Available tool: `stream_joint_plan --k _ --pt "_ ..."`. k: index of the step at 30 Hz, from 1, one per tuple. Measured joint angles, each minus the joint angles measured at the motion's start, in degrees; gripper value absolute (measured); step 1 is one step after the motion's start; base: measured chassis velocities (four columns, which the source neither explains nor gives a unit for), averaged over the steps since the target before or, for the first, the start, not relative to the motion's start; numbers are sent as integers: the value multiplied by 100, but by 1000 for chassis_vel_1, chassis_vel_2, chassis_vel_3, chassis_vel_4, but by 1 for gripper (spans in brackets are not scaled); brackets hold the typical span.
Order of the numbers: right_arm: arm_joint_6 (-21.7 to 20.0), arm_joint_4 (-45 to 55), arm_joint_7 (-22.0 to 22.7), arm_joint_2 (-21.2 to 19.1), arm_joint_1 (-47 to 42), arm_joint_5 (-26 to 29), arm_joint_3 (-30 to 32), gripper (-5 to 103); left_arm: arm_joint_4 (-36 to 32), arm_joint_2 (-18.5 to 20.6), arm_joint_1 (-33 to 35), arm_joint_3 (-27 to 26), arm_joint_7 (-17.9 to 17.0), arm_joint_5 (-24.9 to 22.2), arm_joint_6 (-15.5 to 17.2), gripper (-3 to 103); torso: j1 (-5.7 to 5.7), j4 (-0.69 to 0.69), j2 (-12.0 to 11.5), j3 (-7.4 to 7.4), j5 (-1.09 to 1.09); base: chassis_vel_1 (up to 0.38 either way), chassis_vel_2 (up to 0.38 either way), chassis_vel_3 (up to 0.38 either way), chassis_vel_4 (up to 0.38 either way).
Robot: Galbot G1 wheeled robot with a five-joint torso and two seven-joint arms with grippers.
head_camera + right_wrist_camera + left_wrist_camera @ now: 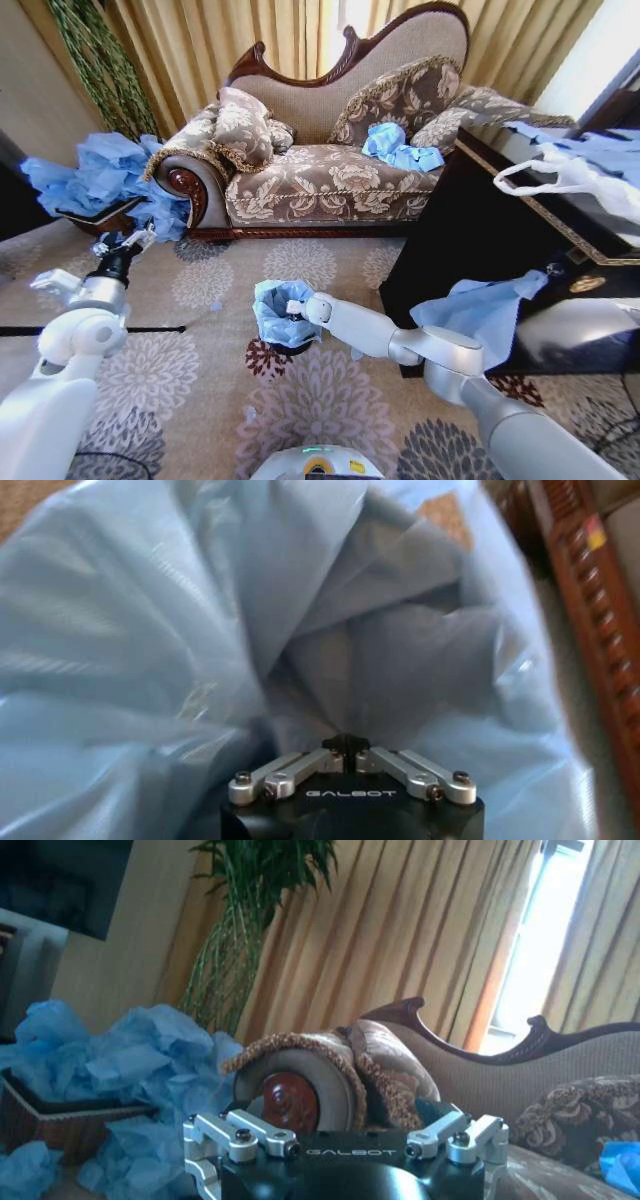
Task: Place a garbage bag over the trash bin.
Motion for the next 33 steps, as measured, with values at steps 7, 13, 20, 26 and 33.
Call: stream_joint_plan --k 7,13,20,26,33 --pt "390 -571 60 382 -80 -494 432 0 -121 -93 148 13 -26 -47 29 100 0 -3 0 0 -1 0 0 0 0" --pt "-120 641 46 -237 -20 261 93 0 -46 -129 80 125 -27 -109 34 100 1 -2 0 0 0 0 0 0 0" --pt "-411 1441 48 -565 48 636 -140 0 3 -109 -21 221 -37 -131 43 100 1 3 0 0 1 0 0 0 0" --pt "-318 1314 -167 -671 100 504 -398 0 64 -90 15 171 -35 -161 38 100 1 -2 0 0 1 0 0 0 0" --pt "7 979 -498 -661 79 19 -584 0 69 -202 82 170 -25 -144 20 100 0 0 0 0 1 0 0 0 0"
